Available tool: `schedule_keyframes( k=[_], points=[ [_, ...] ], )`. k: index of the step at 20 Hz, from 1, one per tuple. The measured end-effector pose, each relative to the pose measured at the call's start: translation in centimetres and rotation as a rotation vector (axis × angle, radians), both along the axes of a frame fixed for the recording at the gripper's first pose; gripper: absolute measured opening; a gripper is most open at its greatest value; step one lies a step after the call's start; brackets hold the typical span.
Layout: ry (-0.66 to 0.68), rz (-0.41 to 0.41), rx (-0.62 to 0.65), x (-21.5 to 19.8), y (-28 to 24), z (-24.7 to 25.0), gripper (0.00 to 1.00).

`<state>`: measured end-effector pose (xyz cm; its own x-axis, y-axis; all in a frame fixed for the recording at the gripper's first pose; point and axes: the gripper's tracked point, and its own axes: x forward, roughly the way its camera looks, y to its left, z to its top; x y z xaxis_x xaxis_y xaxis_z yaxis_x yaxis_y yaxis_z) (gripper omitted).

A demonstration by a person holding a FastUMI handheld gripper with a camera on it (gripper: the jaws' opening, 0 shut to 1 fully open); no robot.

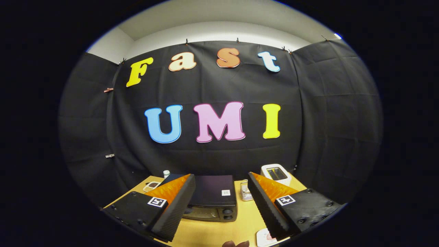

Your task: Open the toaster oven, put the food inside, and close the toaster oven door.

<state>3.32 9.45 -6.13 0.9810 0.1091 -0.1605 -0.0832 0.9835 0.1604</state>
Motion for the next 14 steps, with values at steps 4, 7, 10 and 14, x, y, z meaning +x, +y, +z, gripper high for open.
schedule_keyframes(
  k=[4, 7, 10, 14],
  points=[
    [0.065, 0.048, -0.002, 1.3, 5.2, -4.1, 1.0],
    [0.136, 0.067, -0.012, 2.4, 8.5, -7.9, 1.0],
    [0.216, 0.086, -0.027, 3.7, 11.6, -11.7, 1.0],
    [0.33, 0.092, -0.021, 4.8, 14.7, -16.5, 1.0]
  ],
)
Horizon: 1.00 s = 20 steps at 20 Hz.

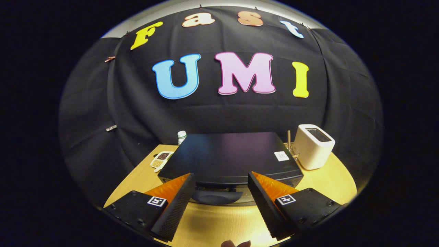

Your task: Open the toaster oven, put the food inside, and close the toaster oven door.

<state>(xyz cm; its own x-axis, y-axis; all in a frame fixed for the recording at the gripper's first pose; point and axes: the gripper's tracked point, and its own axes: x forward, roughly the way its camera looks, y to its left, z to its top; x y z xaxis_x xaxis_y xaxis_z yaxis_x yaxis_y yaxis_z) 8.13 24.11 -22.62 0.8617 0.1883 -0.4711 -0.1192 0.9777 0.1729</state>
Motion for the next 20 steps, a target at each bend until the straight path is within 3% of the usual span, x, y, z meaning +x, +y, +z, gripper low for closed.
schedule_keyframes(
  k=[5, 13, 20],
  points=[
    [0.112, -0.03, -0.012, 0.7, 1.2, -4.4, 1.0],
    [0.126, -0.102, -0.088, 0.8, 0.8, -5.4, 0.97],
    [0.132, -0.092, -0.081, -1.9, 0.9, -5.8, 0.97]
  ],
)
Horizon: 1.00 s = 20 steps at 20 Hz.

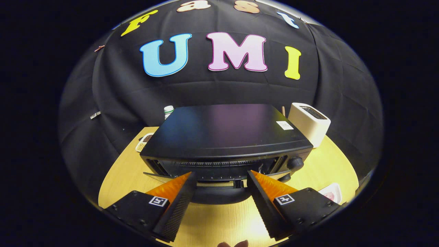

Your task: Open the toaster oven, put the food inside, and close the toaster oven door.

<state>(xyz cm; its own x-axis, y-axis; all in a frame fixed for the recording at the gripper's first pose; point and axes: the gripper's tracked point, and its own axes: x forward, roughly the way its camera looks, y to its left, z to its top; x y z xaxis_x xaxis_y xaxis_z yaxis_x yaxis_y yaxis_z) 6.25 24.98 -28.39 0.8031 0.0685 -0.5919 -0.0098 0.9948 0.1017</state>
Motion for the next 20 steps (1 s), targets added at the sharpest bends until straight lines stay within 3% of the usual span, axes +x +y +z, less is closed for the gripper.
schedule_keyframes(
  k=[11, 14, 20],
  points=[
    [0.104, 0.036, -0.034, -7.1, 0.1, -3.5, 0.98],
    [0.186, 0.036, -0.016, -9.2, 0.1, -6.0, 0.98],
    [0.291, 0.104, -0.025, -12.6, 0.2, -9.4, 0.98]
  ],
)
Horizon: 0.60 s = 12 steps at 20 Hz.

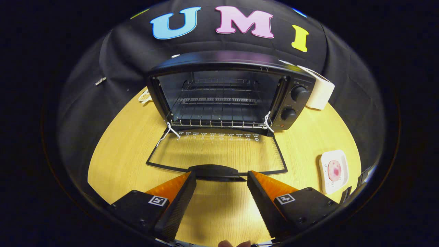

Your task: Open the toaster oven, put the food inside, and close the toaster oven door.

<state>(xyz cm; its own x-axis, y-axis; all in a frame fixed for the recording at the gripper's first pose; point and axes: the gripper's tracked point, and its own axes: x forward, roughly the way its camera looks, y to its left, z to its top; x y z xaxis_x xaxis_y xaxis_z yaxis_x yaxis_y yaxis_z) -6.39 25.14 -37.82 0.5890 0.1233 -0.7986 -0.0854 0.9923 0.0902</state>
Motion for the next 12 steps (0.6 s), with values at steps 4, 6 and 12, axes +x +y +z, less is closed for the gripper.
schedule_keyframes(
  k=[4, 6, 12],
  points=[
    [-0.004, 0.012, 0.034, -0.5, 0.0, 0.6, 0.98],
    [-0.016, 0.021, 0.067, -0.5, -0.2, 1.5, 0.98],
    [-0.029, 0.063, 0.165, -0.6, -3.7, 4.9, 0.98]
  ],
)
